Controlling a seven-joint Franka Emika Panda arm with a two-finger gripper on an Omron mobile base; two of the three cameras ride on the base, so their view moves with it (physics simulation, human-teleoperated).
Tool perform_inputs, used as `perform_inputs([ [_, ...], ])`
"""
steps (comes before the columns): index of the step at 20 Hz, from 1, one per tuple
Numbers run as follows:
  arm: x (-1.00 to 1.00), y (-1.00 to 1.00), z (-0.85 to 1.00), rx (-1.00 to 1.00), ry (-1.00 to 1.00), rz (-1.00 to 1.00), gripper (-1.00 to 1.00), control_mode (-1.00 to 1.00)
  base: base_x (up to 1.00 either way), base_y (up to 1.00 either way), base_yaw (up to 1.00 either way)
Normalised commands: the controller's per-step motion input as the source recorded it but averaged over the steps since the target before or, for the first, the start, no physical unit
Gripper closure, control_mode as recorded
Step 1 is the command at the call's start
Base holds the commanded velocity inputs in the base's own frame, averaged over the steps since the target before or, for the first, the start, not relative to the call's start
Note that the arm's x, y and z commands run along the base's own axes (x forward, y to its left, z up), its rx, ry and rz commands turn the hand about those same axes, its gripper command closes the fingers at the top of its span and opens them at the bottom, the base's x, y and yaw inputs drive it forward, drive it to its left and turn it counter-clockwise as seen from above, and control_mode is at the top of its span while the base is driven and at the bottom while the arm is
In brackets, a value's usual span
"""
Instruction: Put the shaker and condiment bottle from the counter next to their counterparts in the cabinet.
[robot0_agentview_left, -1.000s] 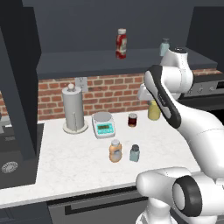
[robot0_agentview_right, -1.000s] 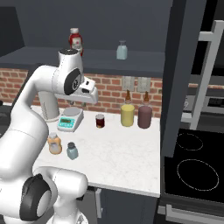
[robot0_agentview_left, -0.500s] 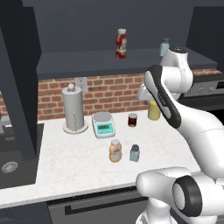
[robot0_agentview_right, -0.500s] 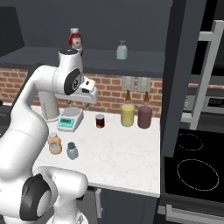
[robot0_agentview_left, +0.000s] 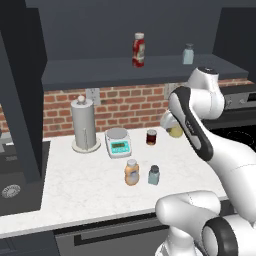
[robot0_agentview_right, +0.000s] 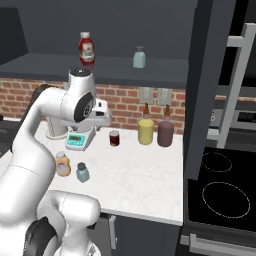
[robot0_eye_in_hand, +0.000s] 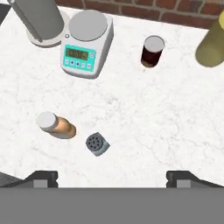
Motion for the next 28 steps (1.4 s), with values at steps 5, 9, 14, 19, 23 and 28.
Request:
perform_inputs([
  [5, -0.2, 0.0, -0.38, 0.03, -0.11, 0.65, -1.0, -1.0, 0.0, 0.0, 0.0],
  [9, 0.0, 0.02, -0.22, -0.03, -0.03, 0.43, -1.0, -1.0, 0.0, 0.0, 0.0],
  [14, 0.0, 0.0, -0.1, 0.06, 0.0, 0.12, -1.0, -1.0, 0.0, 0.0, 0.0],
  [19, 0.04, 0.21, 0.0, 0.09, 0.01, 0.22, -1.0, -1.0, 0.0, 0.0, 0.0],
  [23, 0.0, 0.42, -0.05, 0.01, 0.0, 0.2, -1.0, -1.0, 0.0, 0.0, 0.0],
  [28, 0.02, 0.15, -0.04, -0.04, -0.08, 0.13, -1.0, -1.0, 0.0, 0.0, 0.0],
])
